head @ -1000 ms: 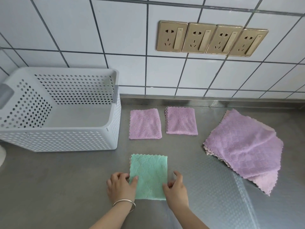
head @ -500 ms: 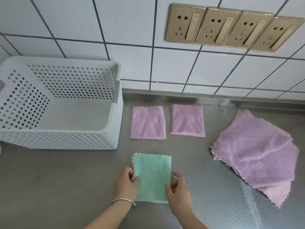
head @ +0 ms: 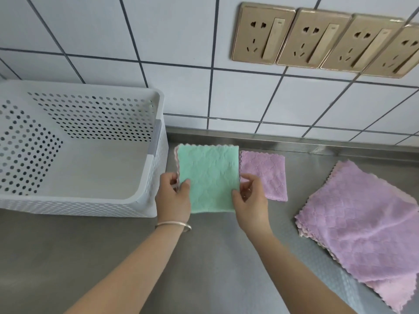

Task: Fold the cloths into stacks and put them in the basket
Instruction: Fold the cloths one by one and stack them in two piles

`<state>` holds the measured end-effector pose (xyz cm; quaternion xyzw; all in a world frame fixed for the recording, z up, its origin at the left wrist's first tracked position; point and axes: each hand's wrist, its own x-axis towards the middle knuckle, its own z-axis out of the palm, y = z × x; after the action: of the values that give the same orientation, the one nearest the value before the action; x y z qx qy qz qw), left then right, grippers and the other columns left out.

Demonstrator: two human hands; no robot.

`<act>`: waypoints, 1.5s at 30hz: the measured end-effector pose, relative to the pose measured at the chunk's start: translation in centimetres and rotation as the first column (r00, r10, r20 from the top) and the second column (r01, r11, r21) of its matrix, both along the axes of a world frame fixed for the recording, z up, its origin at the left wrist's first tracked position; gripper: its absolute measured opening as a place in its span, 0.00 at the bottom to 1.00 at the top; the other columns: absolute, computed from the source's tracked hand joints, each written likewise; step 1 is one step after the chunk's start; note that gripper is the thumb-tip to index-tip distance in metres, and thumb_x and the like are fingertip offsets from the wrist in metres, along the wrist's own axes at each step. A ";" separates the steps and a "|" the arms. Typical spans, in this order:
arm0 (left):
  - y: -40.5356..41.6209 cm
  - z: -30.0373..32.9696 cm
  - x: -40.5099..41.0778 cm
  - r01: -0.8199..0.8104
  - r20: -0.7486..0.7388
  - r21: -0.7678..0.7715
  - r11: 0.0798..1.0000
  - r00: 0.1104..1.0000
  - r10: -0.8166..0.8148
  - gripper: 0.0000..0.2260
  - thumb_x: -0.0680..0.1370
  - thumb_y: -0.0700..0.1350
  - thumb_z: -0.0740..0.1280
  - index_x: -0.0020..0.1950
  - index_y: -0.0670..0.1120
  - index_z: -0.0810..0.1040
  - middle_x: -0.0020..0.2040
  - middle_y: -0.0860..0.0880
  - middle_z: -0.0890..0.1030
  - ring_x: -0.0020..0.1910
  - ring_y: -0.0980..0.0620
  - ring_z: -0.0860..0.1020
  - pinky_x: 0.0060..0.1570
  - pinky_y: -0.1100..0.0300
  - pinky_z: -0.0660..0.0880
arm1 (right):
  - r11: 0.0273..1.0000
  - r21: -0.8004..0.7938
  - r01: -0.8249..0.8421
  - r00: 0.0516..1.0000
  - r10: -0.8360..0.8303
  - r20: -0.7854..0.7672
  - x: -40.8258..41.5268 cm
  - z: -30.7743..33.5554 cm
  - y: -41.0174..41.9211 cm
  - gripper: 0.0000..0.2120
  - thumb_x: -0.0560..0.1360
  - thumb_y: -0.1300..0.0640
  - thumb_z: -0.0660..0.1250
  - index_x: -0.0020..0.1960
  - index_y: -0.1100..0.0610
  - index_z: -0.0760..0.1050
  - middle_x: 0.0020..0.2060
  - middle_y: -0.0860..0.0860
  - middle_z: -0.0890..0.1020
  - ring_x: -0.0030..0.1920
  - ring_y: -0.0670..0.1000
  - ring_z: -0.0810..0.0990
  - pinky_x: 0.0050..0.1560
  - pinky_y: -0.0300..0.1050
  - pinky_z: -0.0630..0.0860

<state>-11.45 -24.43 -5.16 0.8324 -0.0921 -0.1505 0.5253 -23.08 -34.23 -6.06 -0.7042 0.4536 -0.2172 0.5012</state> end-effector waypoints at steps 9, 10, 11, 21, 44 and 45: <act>-3.6 -5.8 4.7 -0.025 -0.074 0.164 0.986 0.997 0.037 0.10 0.76 0.41 0.66 0.56 0.40 0.72 0.51 0.45 0.77 0.45 0.50 0.72 0.46 0.61 0.66 | 0.998 0.066 0.019 0.993 -0.011 -0.121 4.8 -4.5 -2.8 0.16 0.74 0.65 0.62 0.61 0.57 0.68 0.35 0.46 0.72 0.35 0.46 0.72 0.33 0.33 0.67; -3.7 -6.4 4.8 -0.015 -0.083 0.178 0.984 0.996 0.030 0.10 0.76 0.42 0.66 0.56 0.40 0.73 0.52 0.44 0.78 0.45 0.49 0.72 0.45 0.60 0.67 | 0.998 0.061 0.031 0.991 -0.023 -0.133 4.8 -5.0 -2.8 0.16 0.74 0.65 0.61 0.60 0.57 0.68 0.35 0.47 0.72 0.36 0.48 0.72 0.34 0.36 0.68; -3.8 -6.9 4.9 -0.009 -0.085 0.194 0.981 0.996 0.026 0.10 0.76 0.42 0.66 0.56 0.41 0.73 0.53 0.44 0.78 0.45 0.49 0.72 0.45 0.60 0.67 | 0.998 0.057 0.040 0.989 -0.031 -0.145 4.9 -5.4 -2.9 0.16 0.74 0.65 0.61 0.60 0.57 0.68 0.35 0.48 0.72 0.37 0.49 0.73 0.35 0.39 0.68; -3.6 -7.9 4.8 -0.026 -0.032 0.259 0.965 0.999 0.035 0.13 0.74 0.43 0.68 0.56 0.42 0.72 0.52 0.45 0.77 0.46 0.49 0.73 0.47 0.58 0.69 | 0.995 0.076 0.058 0.970 -0.038 -0.241 4.8 -6.8 -2.8 0.18 0.73 0.63 0.62 0.62 0.58 0.67 0.44 0.54 0.78 0.45 0.54 0.77 0.45 0.47 0.74; -15.3 -6.9 -17.9 0.682 0.358 0.680 0.269 0.011 -0.934 0.16 0.61 0.48 0.76 0.47 0.52 0.81 0.42 0.55 0.81 0.39 0.49 0.80 0.34 0.59 0.79 | 0.810 -0.586 -0.034 0.738 -0.375 -0.561 -21.5 -8.0 -8.4 0.09 0.63 0.53 0.58 0.32 0.56 0.74 0.30 0.51 0.75 0.31 0.56 0.75 0.28 0.46 0.70; -15.7 -7.1 -17.9 0.664 0.349 0.704 0.254 -0.012 -0.937 0.16 0.61 0.50 0.76 0.47 0.52 0.81 0.42 0.55 0.81 0.38 0.49 0.80 0.34 0.59 0.78 | 0.806 -0.591 -0.027 0.760 -0.368 -0.536 -21.7 -8.2 -8.7 0.09 0.64 0.53 0.58 0.31 0.56 0.74 0.29 0.50 0.75 0.30 0.55 0.75 0.28 0.45 0.70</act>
<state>-29.39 -40.15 -12.27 0.6634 -0.7370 -0.0917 0.0914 -44.80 -42.93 -14.28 -0.8041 0.5737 -0.1413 0.0659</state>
